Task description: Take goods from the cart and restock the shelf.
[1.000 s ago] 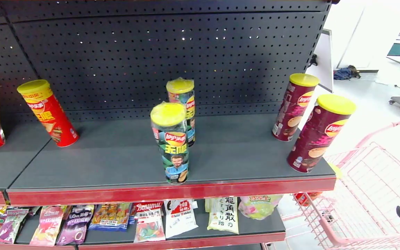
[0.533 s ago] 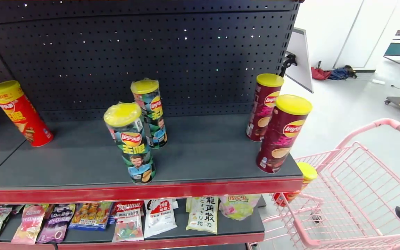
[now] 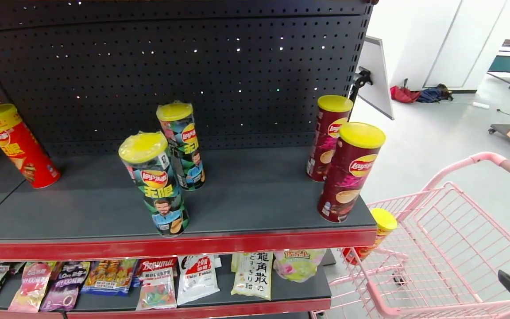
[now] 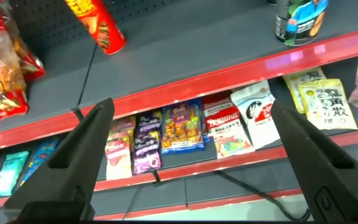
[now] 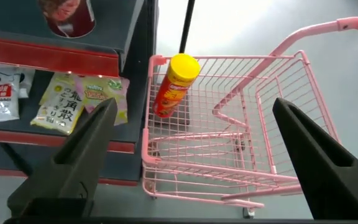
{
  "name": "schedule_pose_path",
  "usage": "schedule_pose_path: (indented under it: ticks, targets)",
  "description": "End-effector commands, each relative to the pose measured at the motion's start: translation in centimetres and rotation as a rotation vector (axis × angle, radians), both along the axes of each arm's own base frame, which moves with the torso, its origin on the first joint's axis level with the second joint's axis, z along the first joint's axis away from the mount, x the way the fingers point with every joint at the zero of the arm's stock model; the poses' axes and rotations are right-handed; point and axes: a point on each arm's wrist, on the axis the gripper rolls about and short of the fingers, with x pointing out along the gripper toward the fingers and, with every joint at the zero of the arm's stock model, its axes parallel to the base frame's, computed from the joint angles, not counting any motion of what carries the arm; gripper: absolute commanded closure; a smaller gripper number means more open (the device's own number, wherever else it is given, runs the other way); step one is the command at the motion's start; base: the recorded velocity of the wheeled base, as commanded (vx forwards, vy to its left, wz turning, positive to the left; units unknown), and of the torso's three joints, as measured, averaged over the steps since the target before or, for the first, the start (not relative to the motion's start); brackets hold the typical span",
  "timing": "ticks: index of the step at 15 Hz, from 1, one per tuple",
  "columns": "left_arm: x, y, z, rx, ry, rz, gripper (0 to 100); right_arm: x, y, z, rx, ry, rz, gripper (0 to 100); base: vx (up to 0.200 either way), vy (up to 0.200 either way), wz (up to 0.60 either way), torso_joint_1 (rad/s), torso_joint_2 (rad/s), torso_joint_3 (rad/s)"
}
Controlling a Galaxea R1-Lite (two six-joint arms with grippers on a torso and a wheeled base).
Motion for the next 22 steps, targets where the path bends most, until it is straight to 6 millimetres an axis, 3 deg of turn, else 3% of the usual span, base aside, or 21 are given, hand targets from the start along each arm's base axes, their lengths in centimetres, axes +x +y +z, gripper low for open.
schedule_pose_path:
  ticks: [1, 5, 12, 15, 17, 18, 21, 22]
  targets:
    - [-0.4, 0.1, -0.5, -0.004, -0.017, -0.003, 0, 0.0, 0.0, -0.1, 0.000, 0.004, 0.000, 0, 0.000, 0.000, -0.60, -0.017, 0.00, 0.007]
    - [-0.6, 0.2, -0.8, -0.009, -0.024, -0.021, 0, 0.0, 0.0, -0.3, -0.001, 0.012, 0.000, 0, 0.000, 0.000, -0.60, 0.008, 0.00, 0.002]
    - [-2.0, 0.2, -1.3, -0.057, -0.102, -0.178, 0, -0.8, 0.0, -1.2, 0.009, 0.001, 0.009, 0, 0.000, 0.000, 0.00, 0.000, 0.00, 0.000]
    - [-1.9, 0.1, -3.7, -0.118, -0.088, -0.294, 0, -0.8, 0.0, -1.8, 0.069, 0.021, -0.003, 0, 0.000, 0.000, 0.00, 0.000, 0.00, 0.000]
    - [-1.7, 0.1, -4.8, -0.154, -0.064, -0.283, 0, -0.8, -0.1, -2.6, 0.078, 0.055, -0.022, 0, 0.000, 0.000, 0.00, 0.000, 0.00, 0.000]
    - [-1.6, 0.0, -4.9, -0.208, -0.050, -0.292, 0, 0.3, 0.1, -2.3, 0.126, 0.092, 0.002, 0, 0.000, 0.000, 0.00, 0.000, 0.00, 0.000]
    - [-1.4, -0.4, -5.9, -0.294, 0.012, -0.420, 0, 6.1, 1.9, -2.1, 0.318, 0.136, 0.068, 0, 0.000, 0.000, 0.00, 0.000, 0.00, 0.000]
    - [-1.3, -0.4, -6.0, -0.294, 0.018, -0.425, 0, 6.5, 2.0, -2.3, 0.321, 0.135, 0.069, 0, 0.000, 0.000, 0.00, 0.000, 0.00, 0.000]
